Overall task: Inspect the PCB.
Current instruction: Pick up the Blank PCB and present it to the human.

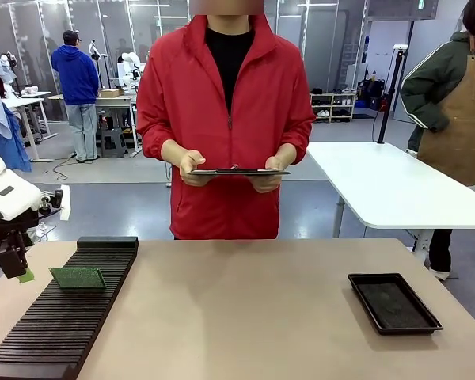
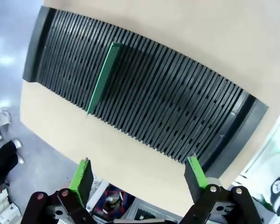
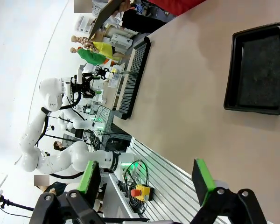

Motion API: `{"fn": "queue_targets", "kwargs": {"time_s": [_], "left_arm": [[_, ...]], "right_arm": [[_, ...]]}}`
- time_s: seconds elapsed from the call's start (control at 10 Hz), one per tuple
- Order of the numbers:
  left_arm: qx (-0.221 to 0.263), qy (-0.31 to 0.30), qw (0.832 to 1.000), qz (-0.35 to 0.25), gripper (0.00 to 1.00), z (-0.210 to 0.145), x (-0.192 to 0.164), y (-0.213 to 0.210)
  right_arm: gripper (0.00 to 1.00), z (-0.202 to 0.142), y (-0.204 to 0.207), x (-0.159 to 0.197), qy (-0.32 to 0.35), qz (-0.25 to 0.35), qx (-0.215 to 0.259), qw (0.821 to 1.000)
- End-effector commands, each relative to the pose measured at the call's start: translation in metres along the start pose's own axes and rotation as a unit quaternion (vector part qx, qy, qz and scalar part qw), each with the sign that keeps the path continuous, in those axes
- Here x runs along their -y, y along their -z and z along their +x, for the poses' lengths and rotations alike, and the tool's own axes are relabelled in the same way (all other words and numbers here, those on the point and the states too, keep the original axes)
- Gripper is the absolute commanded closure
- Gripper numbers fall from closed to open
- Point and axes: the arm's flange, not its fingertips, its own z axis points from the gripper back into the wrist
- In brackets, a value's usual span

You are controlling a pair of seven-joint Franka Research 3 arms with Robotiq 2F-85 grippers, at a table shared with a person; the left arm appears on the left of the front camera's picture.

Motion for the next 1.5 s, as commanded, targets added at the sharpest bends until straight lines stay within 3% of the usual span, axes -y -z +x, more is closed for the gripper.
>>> {"fn": "queue_targets", "kwargs": {"time_s": [0.0, 0.1, 0.2, 0.4, 0.9, 1.4], "left_arm": [[0.03, 0.09, 0.995, 0.024, 0.0, 0.005, -0.027, 0.028], [0.061, 0.125, 0.989, 0.053, 0.0, 0.007, -0.035, 0.041], [0.051, 0.128, 0.987, 0.082, 0.0, 0.008, -0.036, 0.048], [0.055, 0.162, 0.982, 0.083, 0.0, 0.009, -0.042, 0.062], [0.017, 0.176, 0.984, 0.028, 0.0, 0.013, -0.071, 0.098], [0.022, 0.181, 0.983, -0.001, 0.0, 0.013, -0.097, 0.133]], "right_arm": [[0.0, 0.001, -0.001, 0.0, -0.009, 0.008, 0.004, 1.0], [0.0, 0.001, -0.001, 0.0, -0.009, 0.008, 0.004, 1.0], [0.0, 0.001, -0.001, 0.0, -0.009, 0.008, 0.004, 1.0], [0.0, 0.001, -0.001, 0.0, -0.009, 0.008, 0.004, 1.0], [0.0, 0.001, -0.001, 0.0, -0.009, 0.008, 0.004, 1.0], [0.0, 0.001, -0.001, 0.0, -0.009, 0.008, 0.004, 1.0]]}}
